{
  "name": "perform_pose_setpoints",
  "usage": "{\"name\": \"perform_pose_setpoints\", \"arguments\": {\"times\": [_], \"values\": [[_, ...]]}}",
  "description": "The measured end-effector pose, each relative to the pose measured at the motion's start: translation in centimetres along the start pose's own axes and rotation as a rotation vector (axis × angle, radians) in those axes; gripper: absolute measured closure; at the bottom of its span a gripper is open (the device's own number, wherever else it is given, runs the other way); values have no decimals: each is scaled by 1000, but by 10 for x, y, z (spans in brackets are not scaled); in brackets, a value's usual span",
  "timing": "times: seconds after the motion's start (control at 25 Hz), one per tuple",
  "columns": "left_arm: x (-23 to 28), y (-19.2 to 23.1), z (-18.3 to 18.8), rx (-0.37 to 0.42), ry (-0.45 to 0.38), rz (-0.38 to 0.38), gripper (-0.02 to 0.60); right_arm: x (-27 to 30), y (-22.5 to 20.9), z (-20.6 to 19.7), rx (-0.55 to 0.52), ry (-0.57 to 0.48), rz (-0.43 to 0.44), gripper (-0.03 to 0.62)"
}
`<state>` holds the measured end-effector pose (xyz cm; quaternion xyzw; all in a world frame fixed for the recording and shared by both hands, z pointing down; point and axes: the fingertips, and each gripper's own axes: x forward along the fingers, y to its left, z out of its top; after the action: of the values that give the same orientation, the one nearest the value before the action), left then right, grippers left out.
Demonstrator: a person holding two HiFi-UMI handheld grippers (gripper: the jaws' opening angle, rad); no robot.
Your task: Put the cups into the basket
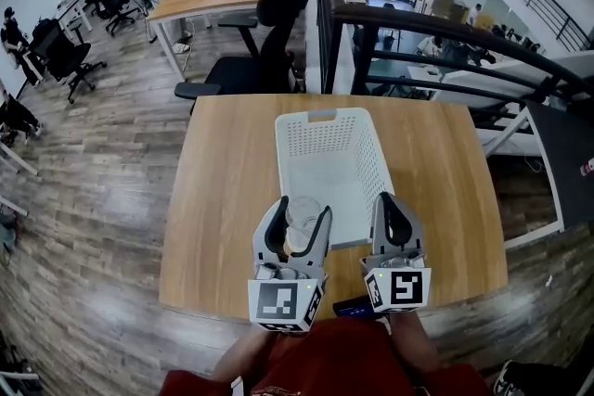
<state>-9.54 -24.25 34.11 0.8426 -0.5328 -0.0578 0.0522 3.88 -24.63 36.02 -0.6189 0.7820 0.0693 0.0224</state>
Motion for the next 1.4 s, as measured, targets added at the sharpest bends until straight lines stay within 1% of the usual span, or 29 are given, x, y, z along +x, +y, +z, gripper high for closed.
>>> {"name": "perform_pose_setpoints", "arguments": {"times": [0.16, 0.4, 0.56, 0.92, 1.4], "values": [[7, 2, -1, -2, 6, 10, 293, 2, -5, -4, 0, 16, 6, 582], [20, 0, -6, 9, 25, 59, 293, 12, -16, -5, 17, 6, 56, 582], [30, -3, -13, 16, 44, 82, 293, 15, -26, -10, 29, 10, 72, 582], [52, -15, -26, 25, 73, 81, 293, 15, -45, -18, 39, 17, 71, 582], [85, -14, -49, 41, 142, 71, 293, 16, -56, -23, 47, 24, 67, 582]]}}
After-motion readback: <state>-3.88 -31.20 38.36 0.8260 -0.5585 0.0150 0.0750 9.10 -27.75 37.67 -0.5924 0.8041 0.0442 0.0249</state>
